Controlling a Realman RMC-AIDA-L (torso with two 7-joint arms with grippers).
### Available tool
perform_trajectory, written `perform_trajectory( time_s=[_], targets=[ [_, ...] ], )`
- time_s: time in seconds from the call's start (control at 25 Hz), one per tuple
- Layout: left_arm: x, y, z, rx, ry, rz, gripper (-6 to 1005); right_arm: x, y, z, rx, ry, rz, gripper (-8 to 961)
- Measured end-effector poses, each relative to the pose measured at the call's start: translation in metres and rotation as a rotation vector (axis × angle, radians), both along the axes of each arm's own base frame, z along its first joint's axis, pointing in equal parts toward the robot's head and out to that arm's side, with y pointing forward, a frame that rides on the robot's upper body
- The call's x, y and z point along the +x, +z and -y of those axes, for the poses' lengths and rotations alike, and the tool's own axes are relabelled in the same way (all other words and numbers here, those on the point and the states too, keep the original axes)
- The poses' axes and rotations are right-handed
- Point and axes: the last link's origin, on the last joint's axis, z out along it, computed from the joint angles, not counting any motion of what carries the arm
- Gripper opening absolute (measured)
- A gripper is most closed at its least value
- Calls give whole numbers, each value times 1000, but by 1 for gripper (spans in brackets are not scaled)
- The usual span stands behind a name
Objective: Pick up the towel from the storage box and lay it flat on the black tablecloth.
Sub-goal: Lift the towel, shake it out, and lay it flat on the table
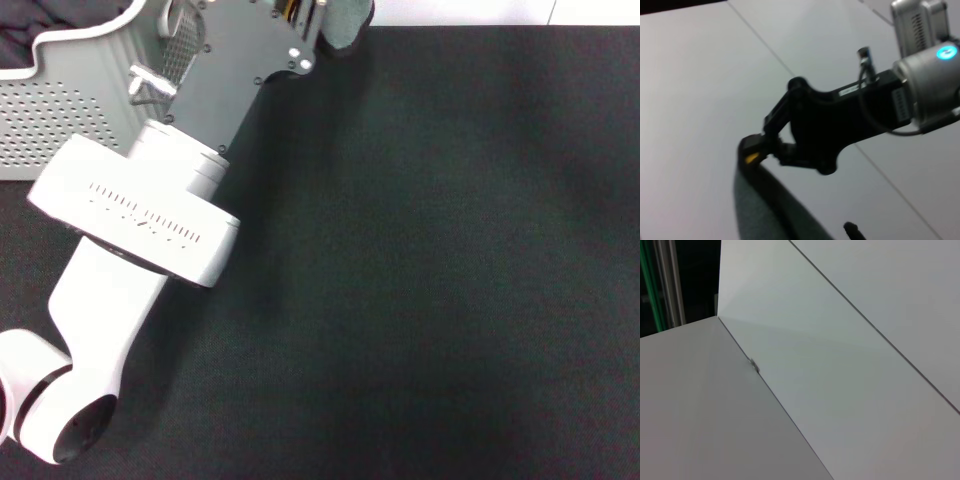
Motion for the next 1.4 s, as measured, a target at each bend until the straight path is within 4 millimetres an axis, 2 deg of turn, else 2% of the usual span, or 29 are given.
perform_trajectory(
  time_s=[0.32, 1.04, 1.24, 1.4],
  targets=[
    [7, -12, -3, -65, -26, -58, 373, -1, 1, 0, 2, 4, -2, 6],
    [-4, -10, 5, -45, -11, -64, 371, 11, 7, -4, 20, -31, -18, 6],
    [-4, -9, 5, -44, -17, -70, 304, 12, 9, -5, 26, -36, -22, 6],
    [-7, -9, 4, -41, -11, -78, 171, 12, 10, -5, 27, -35, -23, 6]
  ],
)
